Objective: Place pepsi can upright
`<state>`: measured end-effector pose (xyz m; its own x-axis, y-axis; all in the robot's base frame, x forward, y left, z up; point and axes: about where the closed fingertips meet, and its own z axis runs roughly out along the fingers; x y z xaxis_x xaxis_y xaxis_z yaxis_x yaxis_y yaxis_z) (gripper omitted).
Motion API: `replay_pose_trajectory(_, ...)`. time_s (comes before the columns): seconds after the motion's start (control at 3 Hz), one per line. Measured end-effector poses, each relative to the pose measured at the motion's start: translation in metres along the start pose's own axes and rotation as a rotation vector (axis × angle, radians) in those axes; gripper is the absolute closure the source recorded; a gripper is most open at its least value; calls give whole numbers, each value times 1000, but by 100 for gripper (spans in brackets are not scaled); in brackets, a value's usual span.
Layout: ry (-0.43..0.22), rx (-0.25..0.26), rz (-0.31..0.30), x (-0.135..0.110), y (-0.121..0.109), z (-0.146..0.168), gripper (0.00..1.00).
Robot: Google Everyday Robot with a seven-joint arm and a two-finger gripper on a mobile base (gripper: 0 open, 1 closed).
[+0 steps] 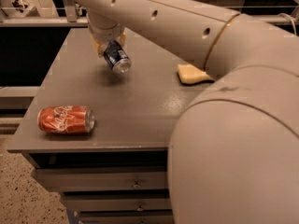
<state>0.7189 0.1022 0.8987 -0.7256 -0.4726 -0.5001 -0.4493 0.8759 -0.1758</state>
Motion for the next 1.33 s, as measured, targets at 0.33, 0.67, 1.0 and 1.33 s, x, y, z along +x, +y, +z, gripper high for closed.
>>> replay_pose_trajectory(0.33, -137, -127, -42, -5, 7, -19, 100)
replay_pose_trajectory(0.67, -269, -308, -77, 5, 23, -36, 100)
replay_pose_trajectory(1.0, -435, -459, -84, 7, 41, -55, 100)
replay_pose_trajectory(1.33, -643, -526, -55, -3, 31, -79, 100)
